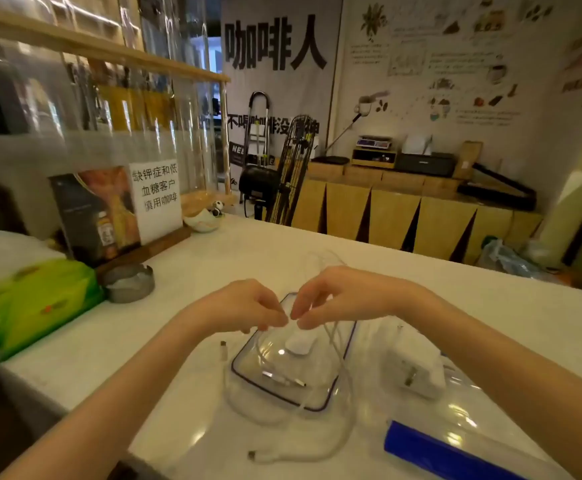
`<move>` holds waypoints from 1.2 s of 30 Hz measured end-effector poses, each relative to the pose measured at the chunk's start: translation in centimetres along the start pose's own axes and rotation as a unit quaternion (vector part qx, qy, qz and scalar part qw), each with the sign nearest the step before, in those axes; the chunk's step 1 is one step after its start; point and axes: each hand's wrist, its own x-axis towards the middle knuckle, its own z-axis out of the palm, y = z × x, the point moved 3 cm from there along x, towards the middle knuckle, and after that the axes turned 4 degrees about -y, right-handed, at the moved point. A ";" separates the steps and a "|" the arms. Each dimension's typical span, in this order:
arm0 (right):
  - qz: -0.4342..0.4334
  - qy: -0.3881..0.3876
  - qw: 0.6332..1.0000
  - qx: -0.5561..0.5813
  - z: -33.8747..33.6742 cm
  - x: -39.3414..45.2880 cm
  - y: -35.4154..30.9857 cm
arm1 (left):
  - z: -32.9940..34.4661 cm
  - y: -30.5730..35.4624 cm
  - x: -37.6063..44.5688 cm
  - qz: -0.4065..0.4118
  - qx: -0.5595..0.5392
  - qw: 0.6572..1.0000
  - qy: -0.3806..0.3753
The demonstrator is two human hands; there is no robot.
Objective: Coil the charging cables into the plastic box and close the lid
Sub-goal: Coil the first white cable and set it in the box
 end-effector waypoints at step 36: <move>-0.049 0.365 0.878 0.306 -5.1 -4.8 3.9 | -0.6 3.1 -2.3 0.182 -0.297 0.937 0.014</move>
